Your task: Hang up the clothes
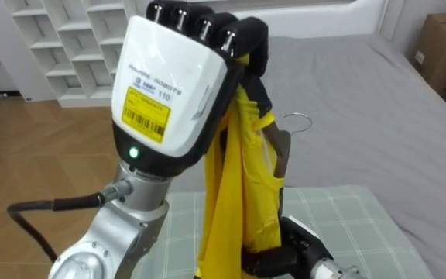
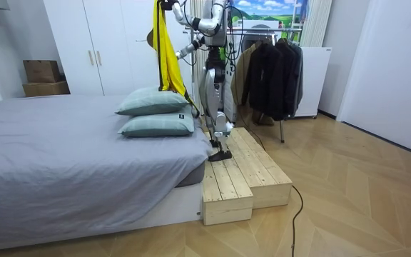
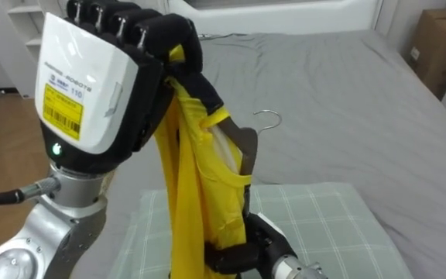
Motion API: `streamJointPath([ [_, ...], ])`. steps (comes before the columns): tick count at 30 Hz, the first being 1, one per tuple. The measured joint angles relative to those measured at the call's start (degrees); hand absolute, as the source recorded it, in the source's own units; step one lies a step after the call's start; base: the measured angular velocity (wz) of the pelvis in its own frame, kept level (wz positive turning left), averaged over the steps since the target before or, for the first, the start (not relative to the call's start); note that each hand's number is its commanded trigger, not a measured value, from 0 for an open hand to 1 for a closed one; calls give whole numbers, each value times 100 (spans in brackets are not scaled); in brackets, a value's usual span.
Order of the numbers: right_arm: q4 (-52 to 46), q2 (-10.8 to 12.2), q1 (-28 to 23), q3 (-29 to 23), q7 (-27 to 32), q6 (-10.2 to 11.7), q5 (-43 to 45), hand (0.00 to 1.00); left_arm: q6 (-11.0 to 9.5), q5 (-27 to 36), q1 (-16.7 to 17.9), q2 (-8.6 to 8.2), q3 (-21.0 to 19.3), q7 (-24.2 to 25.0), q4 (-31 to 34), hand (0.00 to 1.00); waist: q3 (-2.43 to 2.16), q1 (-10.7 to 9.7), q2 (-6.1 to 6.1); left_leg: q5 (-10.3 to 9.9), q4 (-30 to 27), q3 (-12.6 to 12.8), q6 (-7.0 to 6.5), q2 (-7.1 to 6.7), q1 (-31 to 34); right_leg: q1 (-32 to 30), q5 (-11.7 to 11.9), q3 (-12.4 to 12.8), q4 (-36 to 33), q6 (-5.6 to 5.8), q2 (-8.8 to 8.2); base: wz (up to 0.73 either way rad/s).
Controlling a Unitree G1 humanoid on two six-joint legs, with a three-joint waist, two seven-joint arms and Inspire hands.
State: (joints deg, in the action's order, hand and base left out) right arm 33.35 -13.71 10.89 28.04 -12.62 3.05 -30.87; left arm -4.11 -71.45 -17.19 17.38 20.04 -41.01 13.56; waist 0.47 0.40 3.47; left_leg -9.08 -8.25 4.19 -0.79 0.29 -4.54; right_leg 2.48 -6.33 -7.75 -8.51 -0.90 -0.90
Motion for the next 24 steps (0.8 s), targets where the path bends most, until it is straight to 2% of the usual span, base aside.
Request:
streamJointPath([
  [13, 2, 5, -104, -1, 146, -22, 188, 100, 134, 1, 329, -22, 20, -166, -7, 100, -2, 4, 3, 0, 0, 19, 0, 0, -6, -6, 0, -14, -8, 1, -9, 0],
  [14, 2, 3, -104, -1, 157, -22, 200, 100, 135, 1, 352, -22, 15, -191, -7, 84, -2, 5, 2, 0, 0, 19, 0, -1, -4, -10, 0, -15, -8, 1, -9, 0],
  [15, 2, -2, -104, -1, 179, -22, 216, 100, 136, 1, 391, -22, 2, -229, -8, 19, -2, 3, -2, 0, 0, 21, 0, 0, 2, -21, 0, -20, -11, 1, -9, 0],
  [16, 3, -5, -105, -1, 194, -22, 218, 100, 137, 3, 421, -22, -19, -236, -9, 0, -2, 2, -3, 0, 0, 26, 0, 0, 5, -27, 0, -23, -13, 1, -9, 0],
  [20, 3, -51, -105, -16, 209, -49, 187, 100, 138, 10, 526, 25, -74, -306, -62, 0, -1, -25, -17, 0, 1, 27, 0, -1, -4, -11, 0, -23, -12, 1, -13, 0],
  [24, 2, -134, -105, -75, 231, -176, -14, 100, 135, 293, 768, 232, -54, -329, -173, 0, -4, -79, -76, 0, 1, -9, 0, -3, 3, 1, -1, -26, -4, 2, -10, 3],
])
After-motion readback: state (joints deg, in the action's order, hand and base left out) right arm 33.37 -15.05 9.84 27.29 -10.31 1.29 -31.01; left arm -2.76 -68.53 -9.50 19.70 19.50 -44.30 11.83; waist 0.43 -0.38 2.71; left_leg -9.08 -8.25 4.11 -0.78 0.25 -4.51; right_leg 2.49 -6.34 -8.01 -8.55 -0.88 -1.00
